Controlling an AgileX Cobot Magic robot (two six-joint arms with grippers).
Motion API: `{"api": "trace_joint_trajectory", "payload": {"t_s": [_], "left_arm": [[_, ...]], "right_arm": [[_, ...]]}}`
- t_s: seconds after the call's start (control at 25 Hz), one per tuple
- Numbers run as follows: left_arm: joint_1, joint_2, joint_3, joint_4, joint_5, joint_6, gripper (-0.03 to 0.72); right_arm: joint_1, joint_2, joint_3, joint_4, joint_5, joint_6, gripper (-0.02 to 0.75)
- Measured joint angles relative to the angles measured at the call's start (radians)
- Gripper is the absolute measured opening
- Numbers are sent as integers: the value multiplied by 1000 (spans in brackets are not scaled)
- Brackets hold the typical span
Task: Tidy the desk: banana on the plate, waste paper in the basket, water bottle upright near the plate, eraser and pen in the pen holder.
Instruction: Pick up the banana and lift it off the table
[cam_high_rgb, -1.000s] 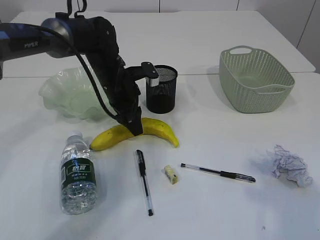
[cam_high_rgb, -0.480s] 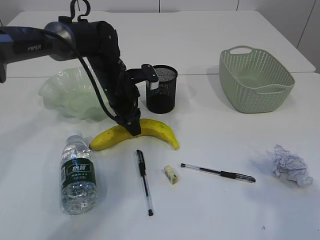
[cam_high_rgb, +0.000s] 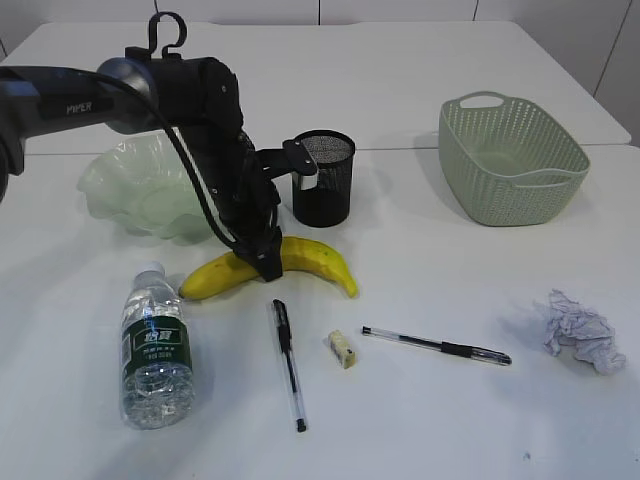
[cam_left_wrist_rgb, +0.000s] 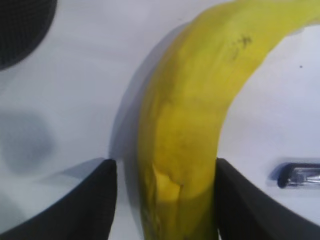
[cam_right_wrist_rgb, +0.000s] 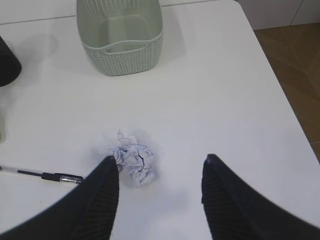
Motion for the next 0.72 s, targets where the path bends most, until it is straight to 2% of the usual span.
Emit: {"api": "trace_joint_trajectory", "payload": {"t_s": [0.32,0.52,0.72], "left_arm": [[0,10,-6,2,0,-2,412],[0,10,-6,5,2,-2,269],[0,10,-8,23,32,-2,251]], "right_arm": [[0,0,0,0,0,0,400],[0,0,0,0,0,0,400],[0,0,0,0,0,0,400]]}}
